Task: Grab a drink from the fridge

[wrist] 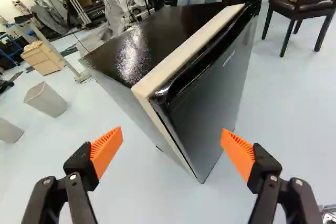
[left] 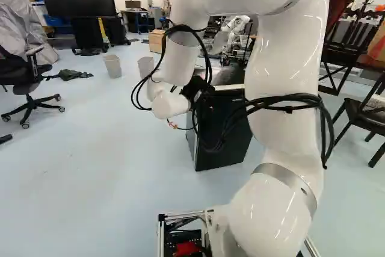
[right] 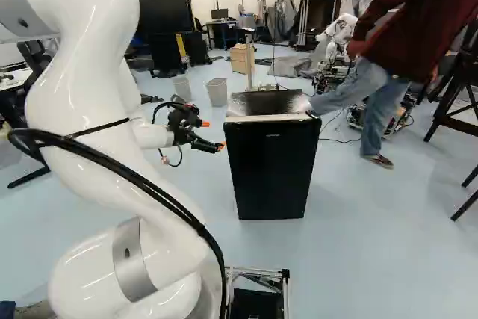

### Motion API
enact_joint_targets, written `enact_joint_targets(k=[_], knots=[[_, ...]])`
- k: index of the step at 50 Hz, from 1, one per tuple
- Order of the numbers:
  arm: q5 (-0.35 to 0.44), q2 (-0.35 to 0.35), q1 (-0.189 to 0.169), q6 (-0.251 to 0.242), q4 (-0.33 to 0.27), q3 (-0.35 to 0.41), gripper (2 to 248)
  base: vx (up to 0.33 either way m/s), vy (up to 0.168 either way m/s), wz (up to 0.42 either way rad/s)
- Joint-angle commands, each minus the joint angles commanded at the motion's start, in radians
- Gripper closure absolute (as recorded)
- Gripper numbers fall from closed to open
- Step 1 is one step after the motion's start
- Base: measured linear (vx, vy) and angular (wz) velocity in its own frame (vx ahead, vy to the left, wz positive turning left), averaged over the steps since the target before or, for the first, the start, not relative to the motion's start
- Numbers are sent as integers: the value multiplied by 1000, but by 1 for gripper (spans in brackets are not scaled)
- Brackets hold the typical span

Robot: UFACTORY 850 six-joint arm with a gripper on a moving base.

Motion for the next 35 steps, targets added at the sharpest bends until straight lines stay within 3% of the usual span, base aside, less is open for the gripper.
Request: enact_joint_targets(k=[35], knots=[[0,-5,-22,0,0,-7,3,0,0,0]])
